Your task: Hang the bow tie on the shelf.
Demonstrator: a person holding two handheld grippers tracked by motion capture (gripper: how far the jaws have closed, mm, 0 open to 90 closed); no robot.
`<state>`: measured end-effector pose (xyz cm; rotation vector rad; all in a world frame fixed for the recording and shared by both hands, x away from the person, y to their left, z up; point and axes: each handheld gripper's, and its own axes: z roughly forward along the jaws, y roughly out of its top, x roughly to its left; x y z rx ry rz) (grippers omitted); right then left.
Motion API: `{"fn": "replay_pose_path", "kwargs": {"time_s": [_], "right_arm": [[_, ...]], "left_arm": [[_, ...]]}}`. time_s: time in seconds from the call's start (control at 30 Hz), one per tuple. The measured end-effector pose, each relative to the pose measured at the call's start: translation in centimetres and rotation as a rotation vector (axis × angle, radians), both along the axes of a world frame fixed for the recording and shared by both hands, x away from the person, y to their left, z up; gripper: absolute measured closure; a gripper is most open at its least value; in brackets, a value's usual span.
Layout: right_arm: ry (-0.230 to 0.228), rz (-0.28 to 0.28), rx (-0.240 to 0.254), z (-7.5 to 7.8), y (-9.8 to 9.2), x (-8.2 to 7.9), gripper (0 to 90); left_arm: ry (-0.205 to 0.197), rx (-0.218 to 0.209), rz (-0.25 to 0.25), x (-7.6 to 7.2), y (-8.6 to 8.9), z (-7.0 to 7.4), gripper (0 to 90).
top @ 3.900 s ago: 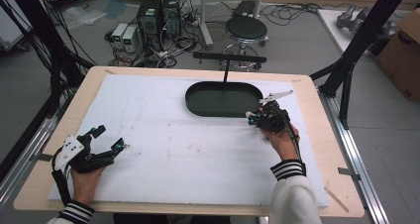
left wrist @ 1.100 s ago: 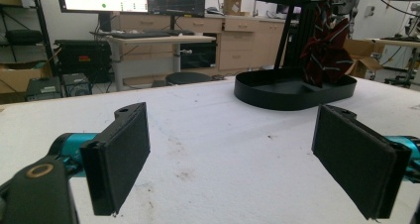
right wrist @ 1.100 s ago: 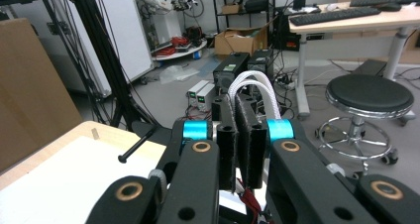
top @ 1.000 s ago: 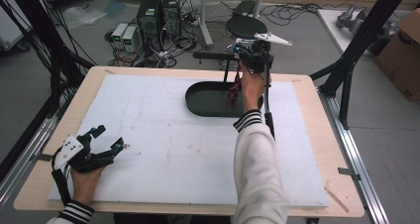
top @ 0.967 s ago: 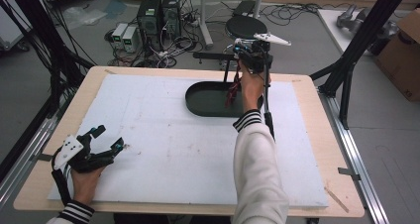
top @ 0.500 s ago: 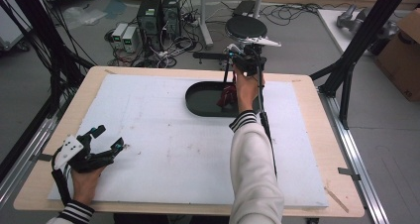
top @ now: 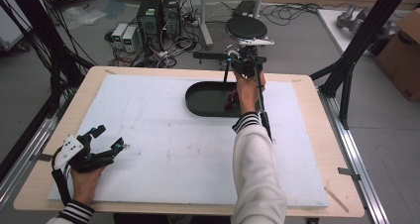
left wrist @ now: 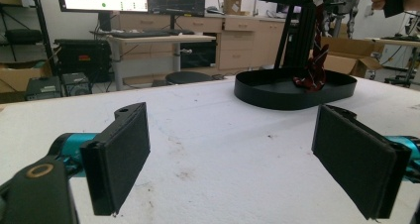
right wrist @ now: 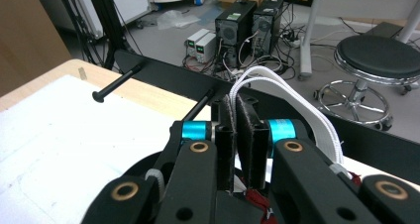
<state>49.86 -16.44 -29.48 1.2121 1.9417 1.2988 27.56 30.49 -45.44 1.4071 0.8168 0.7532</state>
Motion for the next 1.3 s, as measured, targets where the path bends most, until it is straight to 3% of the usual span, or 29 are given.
{"fn": "replay_pose_path", "kwargs": {"time_s": [0.23,0.3,0.37,0.47,0.67,0.77,0.9,0.97,1.1,1.13,1.3], "right_arm": [[-0.005,0.019,-0.086,-0.2,0.6,0.0,71.6],[-0.017,0.023,-0.086,-0.2,0.7,-0.1,63.0],[-0.031,0.014,-0.091,-0.1,0.8,-0.3,60.2],[-0.032,0.007,-0.112,0.1,1.0,-0.6,45.3],[-0.022,0.038,-0.154,0.4,0.9,-0.9,33.5],[-0.019,0.052,-0.105,0.6,0.4,-1.2,27.4],[-0.014,0.088,-0.037,1.2,-0.1,-1.9,12.6],[-0.020,0.112,-0.013,1.6,-0.3,-2.4,10.5],[-0.087,0.165,0.032,2.0,-0.7,-4.6,2.9],[-0.087,0.172,0.036,2.0,-0.8,-5.2,1.5],[-0.139,0.199,0.049,1.4,-2.1,-8.6,1.5]], "left_arm": [[0.000,0.000,0.000,0.0,0.0,0.0,15.2],[-0.001,0.000,0.001,0.0,0.0,0.0,15.2],[0.000,0.001,0.001,0.0,0.0,0.0,15.2],[0.000,0.003,0.003,0.0,0.0,0.0,15.2],[0.002,0.002,0.007,0.0,0.0,0.0,15.2],[0.003,0.001,0.008,0.0,-0.1,0.0,15.2],[-0.001,0.003,0.006,0.0,-0.1,0.0,15.2],[-0.001,0.006,0.007,0.0,-0.1,0.0,15.2],[-0.001,0.006,0.006,0.0,-0.1,0.0,15.2],[-0.002,0.005,0.005,0.0,-0.1,0.0,15.2],[-0.003,0.002,0.004,-0.1,-0.1,0.0,15.2]]}}
